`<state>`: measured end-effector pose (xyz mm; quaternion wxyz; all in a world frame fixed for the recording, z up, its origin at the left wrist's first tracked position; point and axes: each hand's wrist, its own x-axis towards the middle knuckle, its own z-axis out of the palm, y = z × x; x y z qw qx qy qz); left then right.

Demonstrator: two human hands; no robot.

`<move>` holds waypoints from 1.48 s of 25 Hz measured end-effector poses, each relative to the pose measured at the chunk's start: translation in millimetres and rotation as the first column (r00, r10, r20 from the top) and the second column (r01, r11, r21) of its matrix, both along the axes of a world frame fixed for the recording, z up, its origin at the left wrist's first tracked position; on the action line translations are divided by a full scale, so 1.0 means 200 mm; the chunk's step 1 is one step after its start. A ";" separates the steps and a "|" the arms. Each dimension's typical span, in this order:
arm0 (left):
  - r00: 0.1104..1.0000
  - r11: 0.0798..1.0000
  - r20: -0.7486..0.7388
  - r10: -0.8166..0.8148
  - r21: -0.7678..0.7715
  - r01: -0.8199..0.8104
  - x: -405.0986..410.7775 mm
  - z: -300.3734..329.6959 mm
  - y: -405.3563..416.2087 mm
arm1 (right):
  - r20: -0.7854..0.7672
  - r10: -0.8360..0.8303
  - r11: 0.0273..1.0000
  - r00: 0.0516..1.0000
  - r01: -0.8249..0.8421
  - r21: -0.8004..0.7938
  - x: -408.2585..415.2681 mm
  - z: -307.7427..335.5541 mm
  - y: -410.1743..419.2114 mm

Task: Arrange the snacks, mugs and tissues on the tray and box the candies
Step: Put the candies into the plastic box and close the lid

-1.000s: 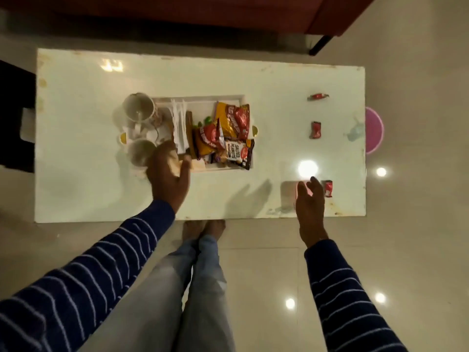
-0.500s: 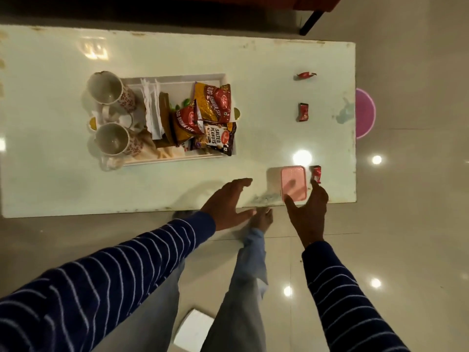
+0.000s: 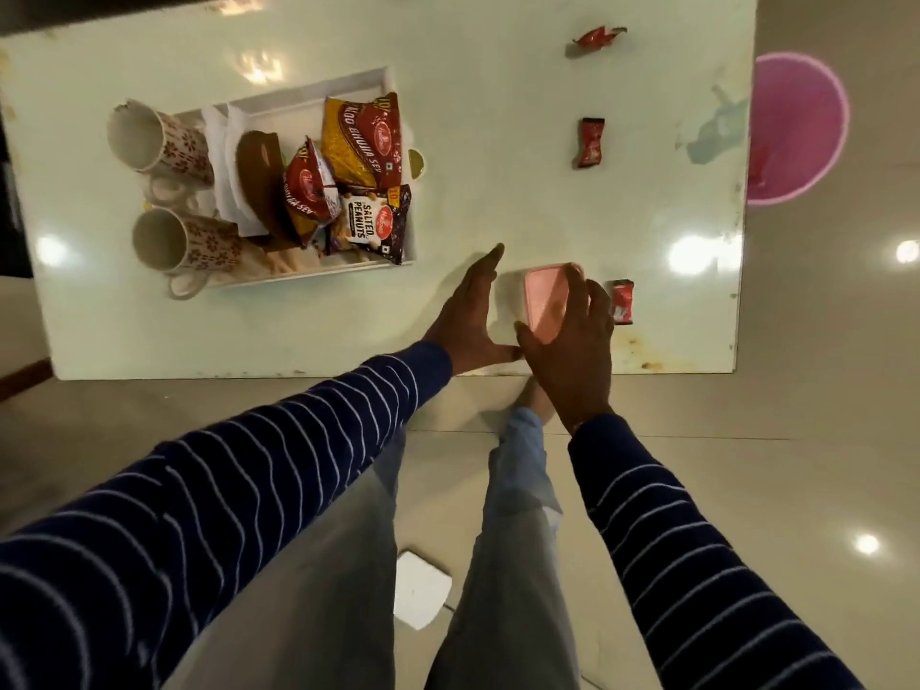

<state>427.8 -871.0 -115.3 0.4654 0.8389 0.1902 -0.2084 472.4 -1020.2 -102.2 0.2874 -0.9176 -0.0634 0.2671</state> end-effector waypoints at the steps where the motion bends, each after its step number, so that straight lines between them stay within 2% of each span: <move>1: 1.000 1.000 0.021 -0.002 0.011 0.002 0.05 0.01 -0.03 | -0.030 -0.010 0.998 1.000 0.012 0.065 0.04 0.02 -0.02; 5: 0.993 0.999 0.111 -0.038 0.032 0.035 0.19 0.05 -0.09 | -0.056 -0.043 0.969 0.997 0.056 0.241 0.16 0.14 -0.05; 9: 0.973 0.988 0.176 0.152 -0.002 -0.154 0.27 0.09 -0.15 | -0.002 -0.013 0.964 1.000 0.013 0.267 0.25 0.24 -0.05; 12: 0.973 0.994 0.205 0.103 -0.060 -0.092 0.29 0.12 -0.13 | -0.022 -0.011 0.953 1.000 0.017 0.301 0.30 0.28 -0.05; 15: 0.968 1.000 0.253 0.006 -0.021 0.000 0.33 0.14 -0.12 | -0.067 0.015 0.967 0.998 0.003 0.256 0.33 0.29 -0.08; 21: 0.963 1.000 0.271 -0.010 -0.025 0.017 0.33 0.15 -0.12 | -0.178 0.051 0.942 0.983 0.012 0.335 0.36 0.32 -0.11; 24: 0.965 0.999 0.261 0.026 -0.051 -0.013 0.32 0.14 -0.09 | -0.224 0.014 0.892 0.974 0.089 0.444 0.40 0.34 -0.14; 26: 0.968 0.998 0.247 0.039 -0.056 -0.026 0.30 0.13 -0.03 | -0.238 -0.109 0.852 0.965 0.214 0.479 0.45 0.34 -0.17; 29: 0.966 0.999 0.254 0.042 -0.039 -0.033 0.27 0.13 0.02 | -0.245 -0.324 0.801 0.914 0.402 0.443 0.53 0.28 -0.24; 32: 0.953 0.994 0.282 0.111 -0.026 -0.108 0.28 0.13 0.07 | -0.324 -0.500 0.737 0.803 0.591 0.328 0.57 0.17 -0.34; 34: 0.939 0.984 0.293 0.178 -0.048 -0.172 0.28 0.11 0.11 | -0.335 -0.530 0.747 0.779 0.616 0.250 0.57 0.08 -0.42; 37: 0.934 0.968 0.257 0.249 -0.100 -0.231 0.27 0.10 0.18 | -0.267 -0.512 0.819 0.817 0.557 0.136 0.56 -0.03 -0.48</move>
